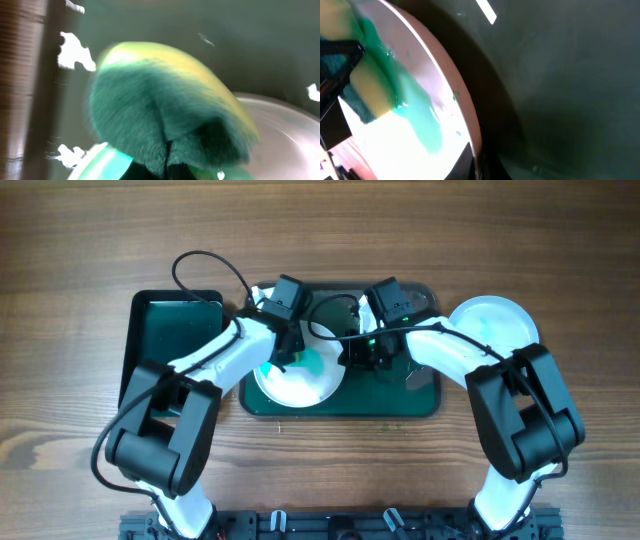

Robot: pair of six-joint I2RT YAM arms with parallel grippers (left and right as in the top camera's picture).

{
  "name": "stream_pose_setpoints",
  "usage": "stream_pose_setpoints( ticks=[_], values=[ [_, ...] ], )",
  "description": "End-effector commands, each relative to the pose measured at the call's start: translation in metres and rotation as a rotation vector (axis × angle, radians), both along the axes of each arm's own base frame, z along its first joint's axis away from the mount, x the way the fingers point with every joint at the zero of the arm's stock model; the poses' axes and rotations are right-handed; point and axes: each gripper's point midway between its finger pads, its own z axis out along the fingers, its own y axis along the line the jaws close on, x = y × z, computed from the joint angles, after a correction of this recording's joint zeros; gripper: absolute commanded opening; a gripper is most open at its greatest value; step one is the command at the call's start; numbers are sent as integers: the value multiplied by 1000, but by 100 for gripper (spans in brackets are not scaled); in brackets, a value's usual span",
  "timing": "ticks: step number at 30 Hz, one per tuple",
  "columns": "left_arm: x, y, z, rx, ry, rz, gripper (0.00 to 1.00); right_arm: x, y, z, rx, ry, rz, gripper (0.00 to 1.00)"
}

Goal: Clean dirty plates on tray and stack at the side
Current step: 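Scrub the last plate with the sponge in the left gripper, then lift the last plate with the right gripper and stack it on the right pile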

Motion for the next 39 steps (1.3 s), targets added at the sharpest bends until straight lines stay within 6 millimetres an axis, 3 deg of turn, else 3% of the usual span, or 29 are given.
stream_pose_setpoints(
  ticks=[1, 3, 6, 8, 10, 12, 16, 18, 20, 22, 25, 27, 29, 30, 34, 39],
  values=[
    [-79, -84, 4, -483, 306, -434, 4, 2, 4, 1, 29, -7, 14, 4],
    [-88, -93, 11, -548, 316, -516, 4, 2, 4, 1, 29, -7, 14, 4],
    [-75, -96, 11, -540, 256, -529, 4, 2, 3, 1, 28, -5, 14, 4],
    [-61, -81, 2, -425, 213, -476, 4, 2, 3, 1, 28, -4, 14, 4],
    [-41, -40, -13, -189, 175, -280, 4, 1, 3, 0, 27, -3, 14, 4],
    [-32, 15, -17, 74, 130, -24, 4, 0, 3, 0, 24, 2, 14, 4],
    [-40, 66, -3, 327, 115, 140, 4, 2, 0, -2, 7, -4, 7, 5],
    [-40, 81, 9, 415, 106, 177, 4, 2, 0, -2, 4, -2, 0, 4],
    [-34, 79, 16, 417, 92, 179, 4, 2, 0, -2, 4, -2, 0, 4],
    [-21, 61, 28, 330, 87, 167, 4, 3, -3, -4, -17, -9, -7, 4],
    [0, 20, 61, 139, 105, 58, 4, 5, -9, -6, -51, -15, -19, 4],
    [12, 10, 91, 53, 106, 30, 4, 8, -16, -1, -94, -35, -35, 4],
    [24, 22, 118, 18, 96, 35, 4, 15, -33, 20, -179, -116, -67, 4],
    [28, 27, 121, 7, 91, 36, 4, 18, -42, 30, -223, -152, -83, 4],
    [34, 53, 121, 8, 92, 93, 4, 20, -70, 77, -456, -357, -118, 4],
    [37, 53, 121, 5, 85, 94, 4, 8, -95, 142, -838, -674, -165, 5]
  ],
)
